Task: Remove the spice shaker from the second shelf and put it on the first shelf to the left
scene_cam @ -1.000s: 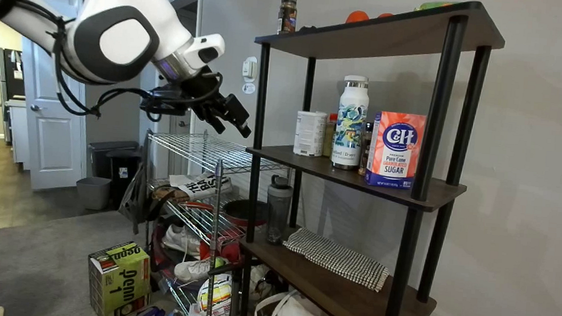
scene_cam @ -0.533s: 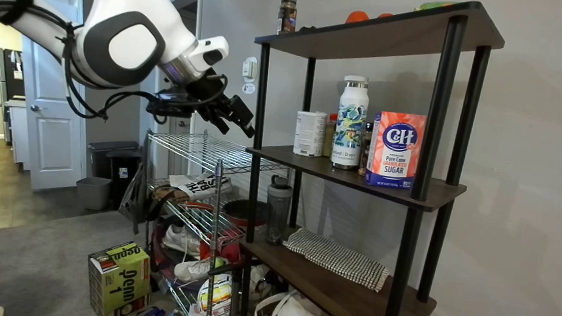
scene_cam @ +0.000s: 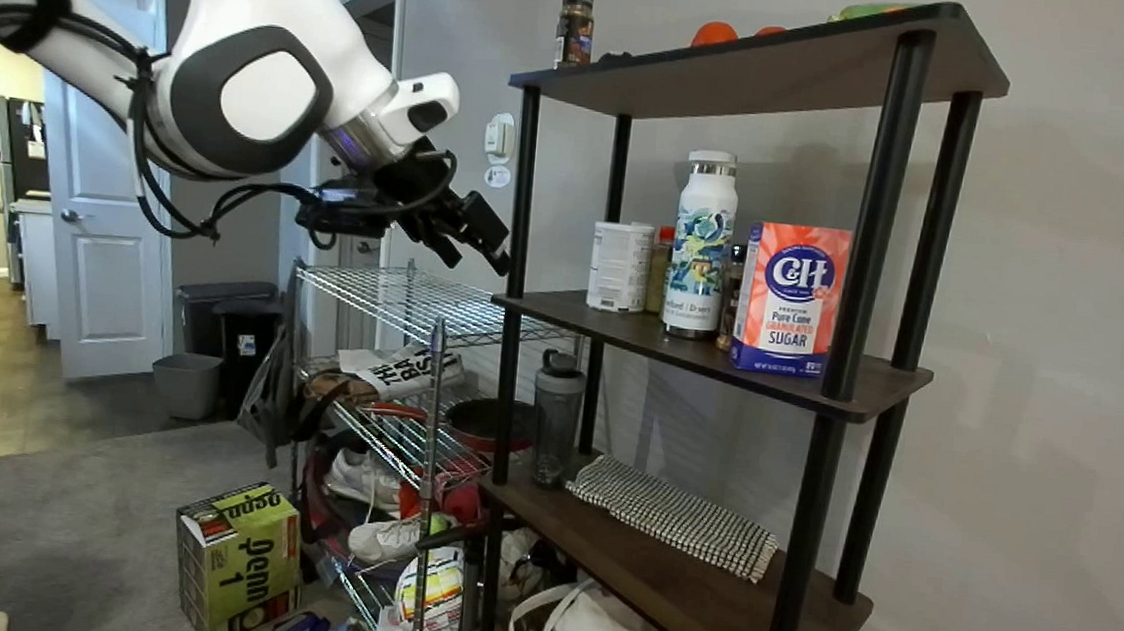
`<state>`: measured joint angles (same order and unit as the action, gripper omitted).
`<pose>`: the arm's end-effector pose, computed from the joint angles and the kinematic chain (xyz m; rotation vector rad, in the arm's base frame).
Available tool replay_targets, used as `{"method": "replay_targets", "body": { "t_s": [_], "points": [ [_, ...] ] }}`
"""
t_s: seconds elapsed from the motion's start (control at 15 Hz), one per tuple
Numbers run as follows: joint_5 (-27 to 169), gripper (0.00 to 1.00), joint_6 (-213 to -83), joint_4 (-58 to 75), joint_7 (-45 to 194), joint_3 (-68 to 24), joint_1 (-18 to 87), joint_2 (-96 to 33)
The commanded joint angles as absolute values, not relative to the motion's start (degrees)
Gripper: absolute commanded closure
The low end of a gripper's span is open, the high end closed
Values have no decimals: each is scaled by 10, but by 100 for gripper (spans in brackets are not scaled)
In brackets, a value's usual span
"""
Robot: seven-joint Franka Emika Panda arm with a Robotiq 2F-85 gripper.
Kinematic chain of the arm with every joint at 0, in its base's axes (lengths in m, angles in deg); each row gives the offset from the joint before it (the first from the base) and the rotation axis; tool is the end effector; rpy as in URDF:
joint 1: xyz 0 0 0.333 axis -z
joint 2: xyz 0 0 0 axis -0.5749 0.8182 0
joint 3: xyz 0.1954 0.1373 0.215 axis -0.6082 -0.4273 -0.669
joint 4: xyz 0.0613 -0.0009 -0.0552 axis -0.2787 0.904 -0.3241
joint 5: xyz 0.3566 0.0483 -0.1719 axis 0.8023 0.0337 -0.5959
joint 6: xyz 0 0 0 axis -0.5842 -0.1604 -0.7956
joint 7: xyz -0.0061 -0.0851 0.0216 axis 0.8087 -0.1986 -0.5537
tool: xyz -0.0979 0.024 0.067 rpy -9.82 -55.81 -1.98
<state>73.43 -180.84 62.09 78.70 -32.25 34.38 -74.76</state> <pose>0.4547 0.0614 0.5201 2.8650 0.1868 1.2728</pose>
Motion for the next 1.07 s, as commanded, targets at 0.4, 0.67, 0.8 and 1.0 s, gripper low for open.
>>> {"method": "replay_targets", "body": {
  "t_s": [0.4, 0.67, 0.8, 1.0],
  "points": [
    [707, 0, -1880, 507, 739, -383, 395, -625],
    [667, 0, -1876, 437, 715, -420, 432, -569],
    [629, 0, -1870, 401, 692, -440, 452, -544],
    [571, 0, -1858, 345, 654, -457, 466, -506]
  ]
}}
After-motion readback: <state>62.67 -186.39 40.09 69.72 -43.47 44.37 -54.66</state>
